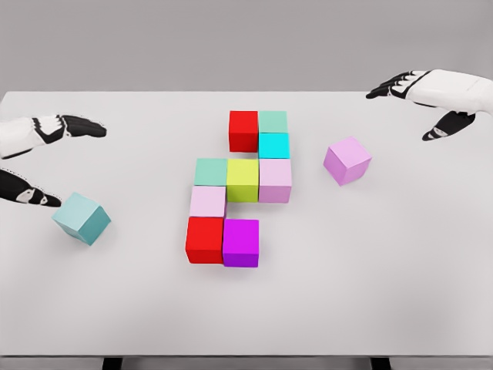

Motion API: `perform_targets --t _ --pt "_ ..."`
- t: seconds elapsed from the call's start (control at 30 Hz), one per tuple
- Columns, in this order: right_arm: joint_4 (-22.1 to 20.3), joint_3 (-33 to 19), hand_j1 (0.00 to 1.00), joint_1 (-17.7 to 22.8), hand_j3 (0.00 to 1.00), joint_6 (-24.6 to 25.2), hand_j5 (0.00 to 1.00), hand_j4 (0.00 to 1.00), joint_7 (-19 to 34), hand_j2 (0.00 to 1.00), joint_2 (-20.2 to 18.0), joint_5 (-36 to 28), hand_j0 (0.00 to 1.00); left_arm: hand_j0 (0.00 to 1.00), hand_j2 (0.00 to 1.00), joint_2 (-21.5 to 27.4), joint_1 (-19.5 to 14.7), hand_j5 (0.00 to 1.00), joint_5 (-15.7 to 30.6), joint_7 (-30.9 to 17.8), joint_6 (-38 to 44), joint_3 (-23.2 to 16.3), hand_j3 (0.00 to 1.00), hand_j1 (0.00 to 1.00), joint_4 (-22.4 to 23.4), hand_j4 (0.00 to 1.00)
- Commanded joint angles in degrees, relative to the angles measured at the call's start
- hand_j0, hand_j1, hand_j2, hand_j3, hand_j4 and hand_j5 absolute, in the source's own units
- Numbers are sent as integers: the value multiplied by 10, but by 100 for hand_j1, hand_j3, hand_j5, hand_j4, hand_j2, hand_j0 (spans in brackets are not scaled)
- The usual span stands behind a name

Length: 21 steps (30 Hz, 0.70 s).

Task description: Assemble the squares on the desktop into the number 2

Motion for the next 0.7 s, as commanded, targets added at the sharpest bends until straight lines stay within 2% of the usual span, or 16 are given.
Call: perform_targets --t 0.0,0.07,0.23,0.3,0.4,0.53,0.6,0.67 --pt "-1 -1 100 0 100 2 100 100 0 100 -1 -3 100 100 100 41 0 100 6 0 2 -14 100 100 -3 100" --pt "-1 0 100 -5 100 2 100 100 0 100 -1 -4 100 100 100 49 5 100 7 0 2 -15 100 100 -3 100" --pt "-1 27 100 -8 100 2 100 100 0 100 -3 -10 100 100 100 55 56 100 6 0 2 -16 100 100 2 100" --pt "-2 44 100 -8 100 2 100 100 0 100 -3 -10 100 100 100 48 55 100 4 0 2 -25 100 100 15 100" --pt "-26 57 100 -8 100 2 100 100 0 100 -1 -10 100 100 100 9 49 100 -33 0 2 -29 100 100 60 100" --pt "-35 80 100 -8 100 2 100 100 0 100 3 -11 100 100 100 -7 46 100 -50 0 2 -30 100 100 91 100" --pt "-35 89 100 -8 100 2 100 100 0 100 6 -12 100 100 100 -21 26 100 -71 0 2 -51 100 100 106 100" --pt "-35 92 100 -8 100 2 100 100 0 100 14 -14 100 100 100 -34 -5 100 -87 0 2 -88 100 100 122 100"
